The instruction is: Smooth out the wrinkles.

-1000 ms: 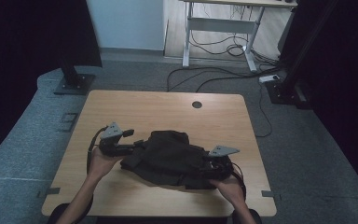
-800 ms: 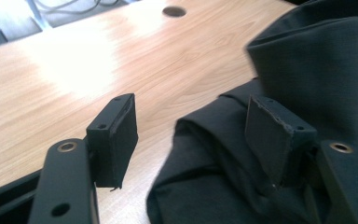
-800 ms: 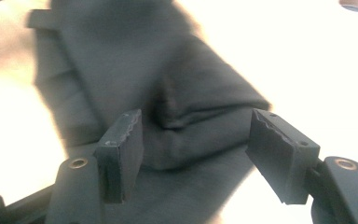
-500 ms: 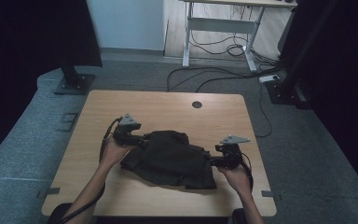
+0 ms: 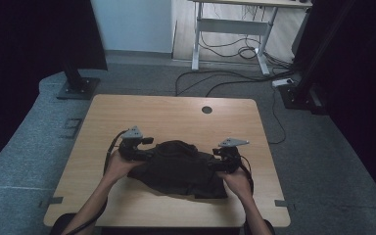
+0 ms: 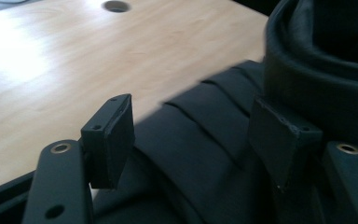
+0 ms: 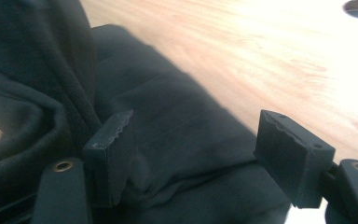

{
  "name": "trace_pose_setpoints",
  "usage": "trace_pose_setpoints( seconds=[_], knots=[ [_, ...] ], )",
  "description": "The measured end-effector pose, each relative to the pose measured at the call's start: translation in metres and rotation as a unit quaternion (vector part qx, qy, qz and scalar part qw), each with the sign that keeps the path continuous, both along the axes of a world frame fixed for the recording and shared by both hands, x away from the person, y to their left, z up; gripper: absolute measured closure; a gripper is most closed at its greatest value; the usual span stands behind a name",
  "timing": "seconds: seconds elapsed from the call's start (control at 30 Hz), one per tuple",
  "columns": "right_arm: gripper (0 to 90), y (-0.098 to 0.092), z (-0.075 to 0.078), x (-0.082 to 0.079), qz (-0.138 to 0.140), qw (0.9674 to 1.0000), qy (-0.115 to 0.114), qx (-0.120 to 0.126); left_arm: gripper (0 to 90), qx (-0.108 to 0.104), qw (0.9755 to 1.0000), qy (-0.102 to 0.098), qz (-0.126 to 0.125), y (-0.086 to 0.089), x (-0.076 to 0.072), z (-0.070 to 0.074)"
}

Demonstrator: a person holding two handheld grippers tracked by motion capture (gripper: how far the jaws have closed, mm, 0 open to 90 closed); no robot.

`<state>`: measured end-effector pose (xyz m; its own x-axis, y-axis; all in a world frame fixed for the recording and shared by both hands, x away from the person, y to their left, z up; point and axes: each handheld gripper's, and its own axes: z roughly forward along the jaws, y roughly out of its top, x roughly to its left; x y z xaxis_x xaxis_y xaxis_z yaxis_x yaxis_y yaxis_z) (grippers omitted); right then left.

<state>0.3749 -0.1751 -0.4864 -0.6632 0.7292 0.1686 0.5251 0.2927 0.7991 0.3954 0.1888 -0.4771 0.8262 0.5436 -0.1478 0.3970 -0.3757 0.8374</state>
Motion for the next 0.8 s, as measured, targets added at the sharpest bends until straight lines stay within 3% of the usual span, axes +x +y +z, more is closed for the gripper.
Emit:
trace_pose_setpoints(
  seconds=[0.1, 0.2, 0.33, 0.43, 0.5, 0.53, 0.57, 0.67, 0.7, 0.73, 0.77, 0.8],
  knots=[
    [28.4, -0.002, -0.001, -0.012, 0.018, 0.9998, 0.0, -0.007, 30.5, 0.025, 0.9992, -0.012, -0.029, 0.006, -0.021, -0.001],
    [28.3, -0.007, 0.0, -0.024, 0.022, 0.9997, -0.003, -0.013, 29.8, 0.049, 0.9978, -0.031, -0.031, 0.018, -0.032, 0.002],
    [28.2, -0.013, 0.006, -0.033, 0.012, 0.9997, -0.013, -0.014, 29.7, 0.032, 0.9989, -0.032, -0.012, 0.028, -0.032, 0.011],
    [26.5, -0.011, 0.008, -0.037, 0.002, 0.9998, -0.011, -0.019, 28.3, 0.033, 0.9989, -0.03, -0.011, 0.021, -0.034, 0.012],
    [23.7, -0.007, 0.008, -0.04, -0.002, 0.9997, -0.005, -0.022, 25.2, 0.045, 0.9985, -0.027, -0.014, 0.013, -0.037, 0.008],
    [21.2, -0.002, 0.004, -0.044, -0.006, 0.9997, 0.002, -0.026, 24.1, 0.065, 0.9974, -0.026, -0.014, 0.005, -0.041, 0.002],
    [21.2, -0.002, 0.004, -0.044, -0.006, 0.9997, 0.002, -0.026, 23.3, 0.065, 0.9974, -0.026, -0.014, 0.005, -0.041, 0.002],
    [15.0, 0.009, -0.007, -0.052, -0.021, 0.9986, 0.022, -0.044, 22.4, 0.11, 0.9938, -0.016, 0.0, -0.002, -0.049, -0.015],
    [15.0, 0.009, -0.007, -0.052, -0.021, 0.9986, 0.022, -0.044, 22.2, 0.11, 0.9938, -0.016, 0.0, -0.002, -0.049, -0.015],
    [14.2, 0.014, -0.014, -0.055, -0.027, 0.9973, 0.038, -0.058, 22.2, 0.122, 0.9924, -0.008, 0.005, -0.003, -0.051, -0.024],
    [14.2, 0.014, -0.014, -0.055, -0.027, 0.9973, 0.038, -0.058, 22.3, 0.122, 0.9924, -0.008, 0.005, -0.003, -0.051, -0.024],
    [13.0, 0.019, -0.02, -0.056, -0.038, 0.9958, 0.053, -0.063, 22.4, 0.121, 0.9926, 0.004, 0.011, -0.001, -0.053, -0.031]
  ],
)
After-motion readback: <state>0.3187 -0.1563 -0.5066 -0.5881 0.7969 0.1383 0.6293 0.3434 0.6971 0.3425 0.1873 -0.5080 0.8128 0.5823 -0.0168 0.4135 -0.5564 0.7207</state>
